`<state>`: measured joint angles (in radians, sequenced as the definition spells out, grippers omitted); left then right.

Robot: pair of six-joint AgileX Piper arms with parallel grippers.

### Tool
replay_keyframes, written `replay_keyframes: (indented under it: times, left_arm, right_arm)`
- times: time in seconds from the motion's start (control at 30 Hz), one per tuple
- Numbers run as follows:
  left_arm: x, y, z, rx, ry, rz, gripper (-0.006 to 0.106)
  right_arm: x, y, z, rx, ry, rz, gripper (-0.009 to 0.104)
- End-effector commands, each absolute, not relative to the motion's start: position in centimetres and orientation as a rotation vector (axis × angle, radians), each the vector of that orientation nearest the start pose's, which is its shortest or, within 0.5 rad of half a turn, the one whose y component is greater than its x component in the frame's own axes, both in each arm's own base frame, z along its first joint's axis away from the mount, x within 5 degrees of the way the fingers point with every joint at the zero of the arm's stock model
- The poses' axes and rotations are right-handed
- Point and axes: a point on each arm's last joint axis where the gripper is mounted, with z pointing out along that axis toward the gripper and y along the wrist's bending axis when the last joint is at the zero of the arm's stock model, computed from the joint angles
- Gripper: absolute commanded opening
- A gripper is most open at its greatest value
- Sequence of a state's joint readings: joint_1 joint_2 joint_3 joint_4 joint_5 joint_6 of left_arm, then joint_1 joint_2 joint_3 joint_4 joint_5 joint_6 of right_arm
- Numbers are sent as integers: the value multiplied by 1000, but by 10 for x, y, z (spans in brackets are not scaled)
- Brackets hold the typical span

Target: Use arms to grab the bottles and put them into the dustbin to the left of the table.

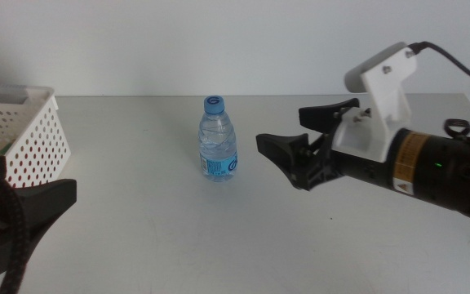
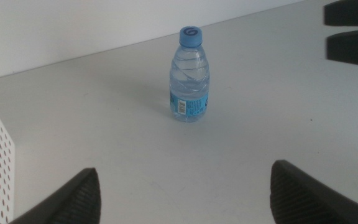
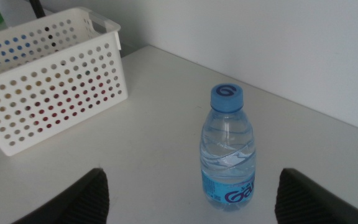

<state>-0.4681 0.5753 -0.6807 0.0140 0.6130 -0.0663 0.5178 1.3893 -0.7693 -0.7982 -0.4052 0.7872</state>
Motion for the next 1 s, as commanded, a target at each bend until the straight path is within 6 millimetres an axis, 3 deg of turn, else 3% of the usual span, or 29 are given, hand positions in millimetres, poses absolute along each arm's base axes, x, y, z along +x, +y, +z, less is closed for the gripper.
replay_keyframes:
  times: [0.0,0.27,0.4,0.5,0.7,0.97]
  left_arm:
    - [99,-50,356,376,1871,-358,93]
    - [99,-50,356,376,1871,-358,93]
    - [99,-50,356,376,1871,-358,93]
    - [99,-50,356,376,1871,-358,93]
    - [99,-50,356,376,1871,-358,93]
    - [99,-50,356,376,1871,-358,93]
  right_arm:
    - [224,158,307,-650,1630,680,75]
    - [170,113,344,-446,1554,634,75]
    - [154,95,359,-385,1517,547,75]
    - [149,86,357,-344,1578,492,75]
    - [136,86,355,-416,1697,475,75]
    - [131,87,372,-539,1697,428,75]
